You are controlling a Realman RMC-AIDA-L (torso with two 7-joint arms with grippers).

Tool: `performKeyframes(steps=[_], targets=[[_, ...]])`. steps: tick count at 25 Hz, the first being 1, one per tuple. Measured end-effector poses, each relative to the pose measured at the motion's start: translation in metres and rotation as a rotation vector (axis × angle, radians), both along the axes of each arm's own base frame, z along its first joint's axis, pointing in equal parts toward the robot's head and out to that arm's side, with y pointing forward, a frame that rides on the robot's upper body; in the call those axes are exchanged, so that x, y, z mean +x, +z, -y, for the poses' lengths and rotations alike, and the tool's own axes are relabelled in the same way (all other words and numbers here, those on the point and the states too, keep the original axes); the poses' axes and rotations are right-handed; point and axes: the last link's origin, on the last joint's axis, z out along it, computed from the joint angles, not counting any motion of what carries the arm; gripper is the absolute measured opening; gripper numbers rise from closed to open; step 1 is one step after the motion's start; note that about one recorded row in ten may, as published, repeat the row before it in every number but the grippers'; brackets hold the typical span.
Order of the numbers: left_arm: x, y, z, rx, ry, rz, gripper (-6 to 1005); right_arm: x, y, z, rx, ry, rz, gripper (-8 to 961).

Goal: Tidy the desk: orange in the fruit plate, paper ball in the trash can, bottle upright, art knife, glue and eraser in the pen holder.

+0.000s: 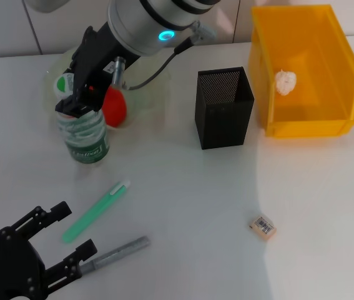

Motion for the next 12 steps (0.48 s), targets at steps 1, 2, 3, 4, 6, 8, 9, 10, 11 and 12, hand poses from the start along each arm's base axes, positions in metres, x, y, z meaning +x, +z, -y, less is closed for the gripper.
performKeyframes(steps=[1, 2, 3, 4, 6, 8, 9, 10, 11, 12], targets=[[0.0, 0.0, 0.0, 0.0, 0.0, 0.0, 785, 0.0, -0.001, 0.001, -0.007, -0.003, -0.005, 437], [0.0, 0.0, 0.0, -0.001, -0.001, 0.0, 785, -0.001, -0.002, 0.001, -0.011, -0.004, -0.006, 437], [0.0, 0.0, 0.0, -0.001, -0.002, 0.001, 785, -0.001, -0.003, 0.001, -0.012, -0.004, -0.006, 437], [0.0, 0.0, 0.0, -0.001, -0.002, 0.001, 785, -0.001, -0.004, 0.001, -0.012, -0.003, -0.005, 437], [0.001, 0.0, 0.0, -0.002, -0.003, 0.002, 785, -0.001, -0.007, 0.001, -0.014, -0.003, -0.003, 436], [0.001, 0.0, 0.0, -0.003, -0.004, 0.003, 785, -0.001, -0.011, 0.001, -0.018, 0.001, -0.003, 436], [0.001, 0.0, 0.0, -0.003, -0.005, 0.003, 785, -0.002, -0.013, 0.001, -0.018, 0.003, -0.004, 436], [0.001, 0.0, 0.001, -0.003, -0.005, 0.004, 785, -0.002, -0.014, 0.001, -0.018, 0.005, -0.005, 436], [0.001, 0.0, 0.001, -0.003, -0.005, 0.004, 785, -0.003, -0.015, 0.001, -0.019, 0.006, -0.007, 436], [0.001, 0.0, 0.001, -0.003, -0.006, 0.005, 785, -0.003, -0.017, 0.002, -0.022, 0.007, -0.009, 436]])
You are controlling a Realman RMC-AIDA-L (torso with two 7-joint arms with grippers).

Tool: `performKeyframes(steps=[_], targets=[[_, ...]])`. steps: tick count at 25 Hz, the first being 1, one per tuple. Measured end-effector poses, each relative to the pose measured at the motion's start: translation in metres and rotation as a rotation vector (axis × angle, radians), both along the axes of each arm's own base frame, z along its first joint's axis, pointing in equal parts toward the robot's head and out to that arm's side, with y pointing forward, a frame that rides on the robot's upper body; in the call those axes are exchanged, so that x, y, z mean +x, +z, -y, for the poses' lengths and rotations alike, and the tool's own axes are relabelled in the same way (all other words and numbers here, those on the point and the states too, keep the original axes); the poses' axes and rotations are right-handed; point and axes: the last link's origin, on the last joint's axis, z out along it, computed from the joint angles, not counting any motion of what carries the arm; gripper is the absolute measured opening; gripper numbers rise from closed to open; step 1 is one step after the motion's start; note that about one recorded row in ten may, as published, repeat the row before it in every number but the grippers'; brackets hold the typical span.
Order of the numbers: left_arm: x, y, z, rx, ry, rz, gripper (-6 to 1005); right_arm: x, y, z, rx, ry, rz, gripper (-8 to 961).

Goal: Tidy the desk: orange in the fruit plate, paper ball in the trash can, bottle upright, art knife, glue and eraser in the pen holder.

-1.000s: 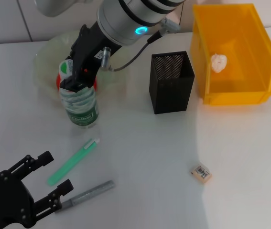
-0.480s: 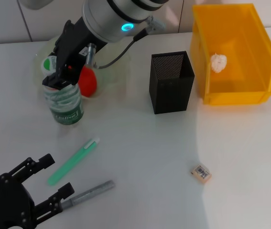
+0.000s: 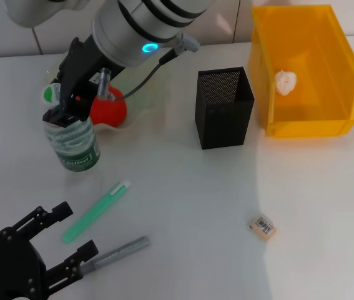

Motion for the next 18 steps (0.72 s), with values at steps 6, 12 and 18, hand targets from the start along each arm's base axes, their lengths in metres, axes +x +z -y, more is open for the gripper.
performKeyframes(steps=[6, 12, 18], targets=[[0.0, 0.0, 0.0, 0.0, -0.001, 0.002, 785, -0.002, -0.007, -0.001, -0.014, -0.006, -0.001, 437], [0.0, 0.0, 0.0, 0.0, -0.002, 0.003, 786, 0.002, -0.013, -0.004, -0.018, -0.019, 0.003, 437], [0.001, 0.0, 0.001, 0.0, -0.006, 0.006, 786, 0.004, -0.014, -0.007, -0.014, -0.026, 0.002, 437]])
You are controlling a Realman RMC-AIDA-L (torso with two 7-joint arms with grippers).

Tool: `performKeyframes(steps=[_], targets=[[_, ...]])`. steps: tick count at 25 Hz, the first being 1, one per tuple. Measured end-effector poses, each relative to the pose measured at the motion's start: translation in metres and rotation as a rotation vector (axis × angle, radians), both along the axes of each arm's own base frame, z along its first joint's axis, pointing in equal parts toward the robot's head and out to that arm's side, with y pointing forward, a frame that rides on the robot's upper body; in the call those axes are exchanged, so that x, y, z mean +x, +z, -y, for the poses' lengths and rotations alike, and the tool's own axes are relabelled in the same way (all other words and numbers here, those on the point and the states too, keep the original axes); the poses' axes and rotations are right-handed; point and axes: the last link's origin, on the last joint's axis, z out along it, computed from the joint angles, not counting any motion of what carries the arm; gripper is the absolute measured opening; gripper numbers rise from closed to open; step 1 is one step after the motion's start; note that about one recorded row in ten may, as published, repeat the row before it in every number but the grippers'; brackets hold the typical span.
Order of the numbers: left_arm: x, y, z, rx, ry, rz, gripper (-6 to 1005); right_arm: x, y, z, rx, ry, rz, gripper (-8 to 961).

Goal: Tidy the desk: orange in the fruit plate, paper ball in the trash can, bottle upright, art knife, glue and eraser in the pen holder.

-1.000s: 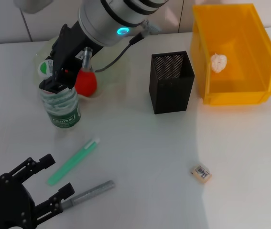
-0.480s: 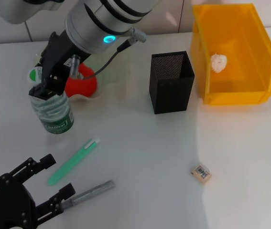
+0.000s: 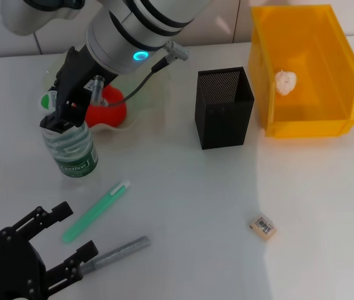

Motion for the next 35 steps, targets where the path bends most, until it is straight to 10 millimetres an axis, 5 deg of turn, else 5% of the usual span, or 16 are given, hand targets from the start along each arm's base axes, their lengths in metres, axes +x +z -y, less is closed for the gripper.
performKeyframes(steps=[30, 35], targets=[[0.002, 0.001, -0.001, -0.005, -0.014, 0.007, 785, 0.011, -0.003, -0.009, 0.011, -0.046, -0.022, 458], [0.002, 0.001, -0.001, -0.006, -0.016, 0.009, 785, 0.009, 0.006, -0.012, 0.035, -0.058, -0.072, 576]])
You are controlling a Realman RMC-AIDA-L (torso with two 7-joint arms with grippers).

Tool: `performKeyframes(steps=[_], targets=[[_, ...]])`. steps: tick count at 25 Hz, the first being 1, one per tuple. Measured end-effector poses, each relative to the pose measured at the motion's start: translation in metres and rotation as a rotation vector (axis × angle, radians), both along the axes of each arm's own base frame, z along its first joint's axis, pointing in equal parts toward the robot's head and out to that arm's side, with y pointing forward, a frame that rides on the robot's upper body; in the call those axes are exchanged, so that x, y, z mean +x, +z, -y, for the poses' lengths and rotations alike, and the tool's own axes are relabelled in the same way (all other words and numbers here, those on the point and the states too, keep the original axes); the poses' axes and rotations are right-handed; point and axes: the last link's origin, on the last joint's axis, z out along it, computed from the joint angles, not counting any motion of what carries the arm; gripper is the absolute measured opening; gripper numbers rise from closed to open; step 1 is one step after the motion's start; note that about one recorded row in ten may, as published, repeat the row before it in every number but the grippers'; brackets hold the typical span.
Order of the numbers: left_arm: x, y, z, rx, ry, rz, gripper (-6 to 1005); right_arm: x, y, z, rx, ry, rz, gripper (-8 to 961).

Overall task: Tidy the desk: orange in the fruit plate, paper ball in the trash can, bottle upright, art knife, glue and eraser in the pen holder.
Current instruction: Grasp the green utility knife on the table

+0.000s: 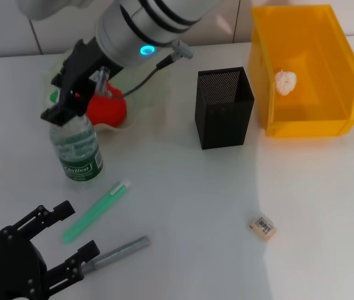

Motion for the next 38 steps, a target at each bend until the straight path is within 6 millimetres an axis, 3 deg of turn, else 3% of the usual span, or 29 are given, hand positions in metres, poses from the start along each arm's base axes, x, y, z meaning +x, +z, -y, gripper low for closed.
performKeyframes(steps=[2, 3, 6, 7, 8, 11, 12, 13, 17, 20, 21, 22, 23, 26, 27, 28, 31, 32, 33, 35, 37, 38], targets=[[0.0, 0.0, 0.0, -0.003, 0.0, 0.003, 785, -0.005, 0.022, -0.005, 0.061, -0.008, -0.1, 661], [0.0, 0.0, 0.0, -0.003, 0.0, 0.003, 785, -0.005, 0.022, -0.005, 0.061, -0.008, -0.1, 676], [0.001, 0.001, 0.001, -0.005, -0.004, 0.009, 785, -0.008, 0.059, -0.009, 0.152, -0.003, -0.208, 721], [0.002, 0.002, 0.001, -0.006, -0.011, 0.014, 785, -0.005, 0.08, -0.009, 0.2, -0.009, -0.246, 736], [0.002, 0.003, 0.001, -0.007, -0.016, 0.018, 785, -0.005, 0.08, -0.009, 0.2, -0.009, -0.246, 751], [0.004, 0.005, 0.001, -0.01, -0.025, 0.026, 786, 0.006, 0.111, -0.003, 0.257, -0.023, -0.278, 795], [0.004, 0.005, 0.001, -0.012, -0.029, 0.03, 786, 0.018, 0.128, 0.008, 0.281, -0.028, -0.296, 810], [0.004, 0.005, 0.001, -0.012, -0.029, 0.03, 786, 0.018, 0.128, 0.008, 0.281, -0.028, -0.296, 825], [0.005, 0.006, 0.001, -0.012, -0.034, 0.032, 786, 0.055, 0.141, 0.04, 0.255, -0.046, -0.342, 840], [0.011, 0.011, -0.003, -0.008, -0.086, 0.043, 785, 0.099, 0.143, 0.084, 0.147, -0.024, -0.431, 839], [0.014, 0.014, -0.005, -0.007, -0.11, 0.047, 785, 0.099, 0.143, 0.084, 0.147, -0.024, -0.431, 839], [0.02, 0.017, -0.013, -0.027, -0.145, 0.047, 785, 0.121, 0.141, 0.103, 0.1, -0.016, -0.458, 839], [0.02, 0.017, -0.013, -0.027, -0.145, 0.047, 785, 0.121, 0.141, 0.103, 0.1, -0.016, -0.458, 839], [0.026, 0.021, -0.025, -0.095, -0.135, 0.055, 786, 0.16, 0.133, 0.131, 0.024, -0.034, -0.5, 838], [0.027, 0.022, -0.027, -0.109, -0.133, 0.055, 786, 0.187, 0.129, 0.147, -0.018, -0.06, -0.572, 838], [0.03, 0.024, -0.032, -0.126, -0.136, 0.051, 786, 0.187, 0.129, 0.147, -0.018, -0.06, -0.572, 838], [0.036, 0.027, -0.042, -0.182, -0.143, 0.026, 786, 0.223, 0.132, 0.171, -0.044, -0.053, -0.758, 838], [0.04, 0.03, -0.049, -0.219, -0.141, 0.005, 786, 0.253, 0.138, 0.186, -0.014, -0.037, -0.889, 837], [0.042, 0.032, -0.052, -0.237, -0.138, -0.008, 786, 0.253, 0.138, 0.186, -0.014, -0.037, -0.889, 837], [0.045, 0.034, -0.059, -0.273, -0.13, -0.036, 786, 0.273, 0.143, 0.197, 0.003, -0.042, -0.958, 837], [0.053, 0.035, -0.079, -0.347, -0.081, -0.185, 786, 0.297, 0.147, 0.208, 0.012, -0.062, -0.988, 837], [0.053, 0.035, -0.079, -0.347, -0.081, -0.185, 786, 0.297, 0.147, 0.208, 0.012, -0.062, -0.988, 836]])
